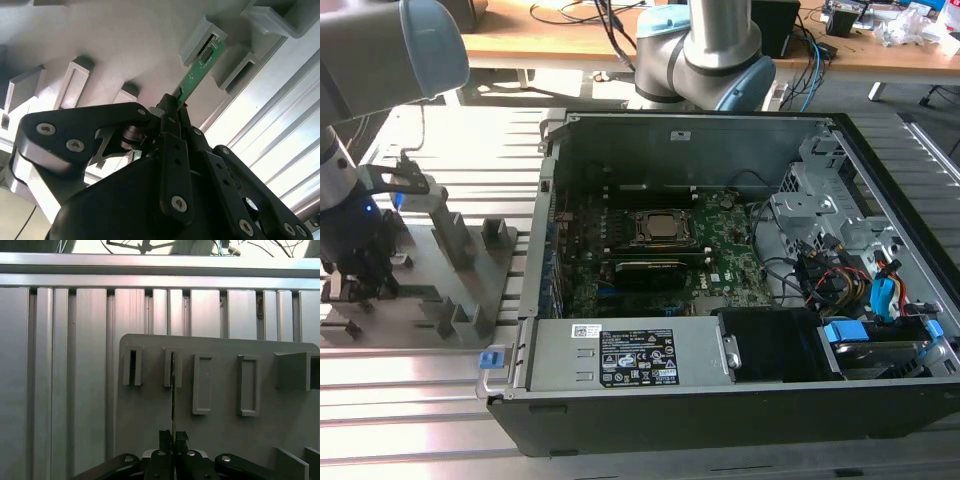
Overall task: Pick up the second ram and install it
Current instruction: 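Pick up the second ram and move it above second insertion slot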
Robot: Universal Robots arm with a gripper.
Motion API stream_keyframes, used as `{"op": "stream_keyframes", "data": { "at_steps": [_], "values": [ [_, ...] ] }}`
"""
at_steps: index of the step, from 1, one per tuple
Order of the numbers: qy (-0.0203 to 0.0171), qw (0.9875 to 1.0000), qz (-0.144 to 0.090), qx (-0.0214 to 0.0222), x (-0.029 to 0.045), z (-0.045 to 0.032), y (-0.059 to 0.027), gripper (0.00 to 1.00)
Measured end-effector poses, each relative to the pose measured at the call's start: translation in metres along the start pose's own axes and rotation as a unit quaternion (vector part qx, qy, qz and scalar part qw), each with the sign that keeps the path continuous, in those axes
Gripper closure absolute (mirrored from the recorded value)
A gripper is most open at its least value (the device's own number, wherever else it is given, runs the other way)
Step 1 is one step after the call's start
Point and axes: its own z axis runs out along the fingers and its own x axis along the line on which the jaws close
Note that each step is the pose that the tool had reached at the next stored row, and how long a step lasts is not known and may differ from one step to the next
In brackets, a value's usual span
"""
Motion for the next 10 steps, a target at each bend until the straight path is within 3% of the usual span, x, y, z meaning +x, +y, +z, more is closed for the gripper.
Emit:
{"op": "stream_keyframes", "data": {
  "at_steps": [4,10],
  "values": [
    [0.0,1.0,0.0,0.0,-0.0003,-0.0124,0.0005,0.86],
    [0.0,1.0,0.0,0.0,-0.0005,-0.0233,0.0005,0.86]
  ]
}}
